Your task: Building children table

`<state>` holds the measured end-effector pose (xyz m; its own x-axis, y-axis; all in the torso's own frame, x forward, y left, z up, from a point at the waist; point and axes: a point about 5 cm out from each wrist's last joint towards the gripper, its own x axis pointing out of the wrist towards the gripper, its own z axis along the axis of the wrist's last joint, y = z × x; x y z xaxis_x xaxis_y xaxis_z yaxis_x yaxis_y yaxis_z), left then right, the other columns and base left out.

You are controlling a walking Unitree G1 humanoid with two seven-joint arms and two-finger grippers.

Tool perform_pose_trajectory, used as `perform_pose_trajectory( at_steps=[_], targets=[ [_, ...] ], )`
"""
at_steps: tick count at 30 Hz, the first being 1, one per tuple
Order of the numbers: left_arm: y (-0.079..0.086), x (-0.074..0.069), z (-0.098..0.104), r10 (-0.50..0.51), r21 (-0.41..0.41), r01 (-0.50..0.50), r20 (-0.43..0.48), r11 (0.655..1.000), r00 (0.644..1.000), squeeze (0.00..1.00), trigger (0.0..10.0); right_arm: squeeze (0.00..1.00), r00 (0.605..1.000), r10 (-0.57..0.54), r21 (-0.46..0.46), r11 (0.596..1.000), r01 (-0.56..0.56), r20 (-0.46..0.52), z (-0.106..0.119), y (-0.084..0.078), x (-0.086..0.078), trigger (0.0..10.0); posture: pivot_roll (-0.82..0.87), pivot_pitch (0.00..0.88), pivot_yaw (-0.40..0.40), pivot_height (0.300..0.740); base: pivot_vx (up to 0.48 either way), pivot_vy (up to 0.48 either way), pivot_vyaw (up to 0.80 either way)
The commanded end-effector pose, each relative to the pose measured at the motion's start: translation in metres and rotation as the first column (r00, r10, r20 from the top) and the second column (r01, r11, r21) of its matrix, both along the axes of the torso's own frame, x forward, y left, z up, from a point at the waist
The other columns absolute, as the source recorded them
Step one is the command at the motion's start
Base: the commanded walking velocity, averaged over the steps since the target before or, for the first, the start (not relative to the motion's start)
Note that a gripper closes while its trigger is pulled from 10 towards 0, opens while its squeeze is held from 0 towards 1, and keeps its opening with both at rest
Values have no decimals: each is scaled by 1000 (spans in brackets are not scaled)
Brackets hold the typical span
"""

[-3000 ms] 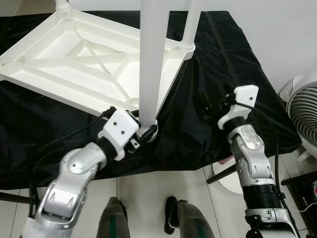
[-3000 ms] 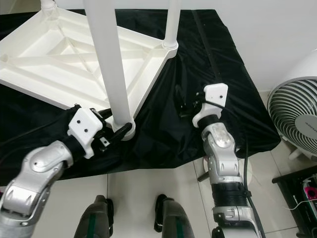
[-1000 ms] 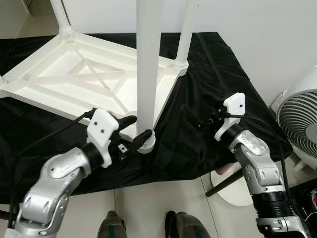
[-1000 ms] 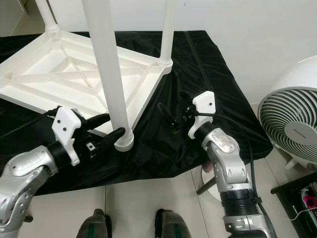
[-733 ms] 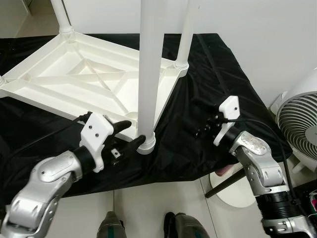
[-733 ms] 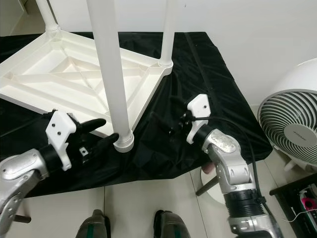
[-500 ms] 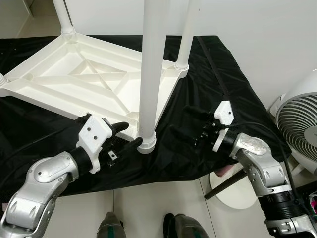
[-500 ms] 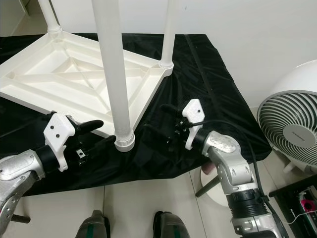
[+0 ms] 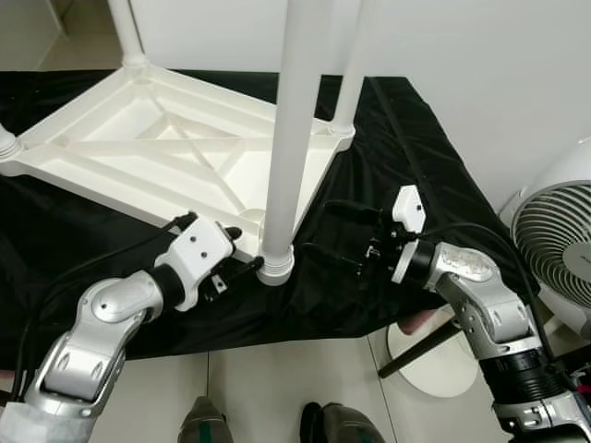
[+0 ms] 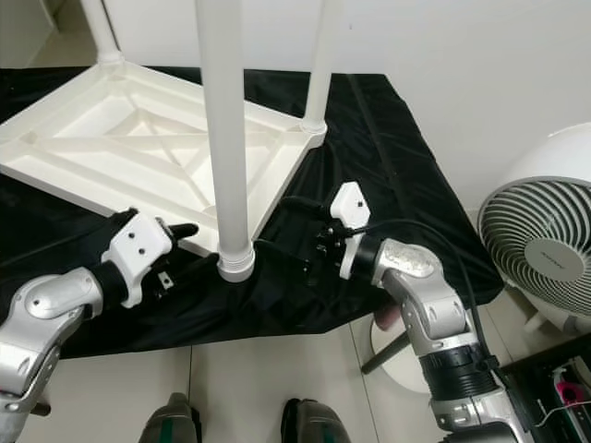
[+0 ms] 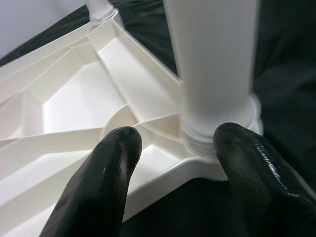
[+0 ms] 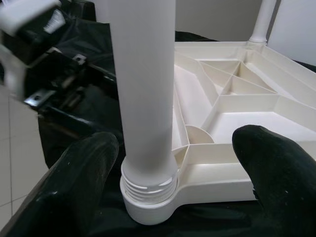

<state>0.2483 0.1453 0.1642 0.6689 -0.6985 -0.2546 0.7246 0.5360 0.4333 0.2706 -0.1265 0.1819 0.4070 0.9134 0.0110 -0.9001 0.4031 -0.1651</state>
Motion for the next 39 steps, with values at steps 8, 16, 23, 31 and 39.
perform_pose_trajectory(
  at_steps=[8,16,23,31,39],
  targets=[
    [16,22,-4,205,61,-213,113,975,972,0,10000,0,998,-65,35,997,65,-6,7,-16,-5,10000,10,44,-15,740,0,0,0],
    [13,32,-9,138,138,-151,99,979,985,0,10000,0,985,-171,91,981,171,-2,10,-28,-15,10000,-23,52,24,740,0,0,0],
    [11,34,-15,25,199,-37,66,979,998,0,10000,0,970,-241,102,965,243,-31,3,-31,-26,10000,-52,69,62,740,0,0,0],
    [13,29,-12,-94,136,98,-42,986,995,0,10000,0,948,-314,104,943,317,-46,0,-39,-35,10000,-66,85,86,740,0,0,0],
    [21,23,-12,-139,50,145,-114,988,984,0,10000,0,941,-332,112,935,337,-60,-3,-37,-39,10000,-55,106,97,740,0,0,0]
  ],
)
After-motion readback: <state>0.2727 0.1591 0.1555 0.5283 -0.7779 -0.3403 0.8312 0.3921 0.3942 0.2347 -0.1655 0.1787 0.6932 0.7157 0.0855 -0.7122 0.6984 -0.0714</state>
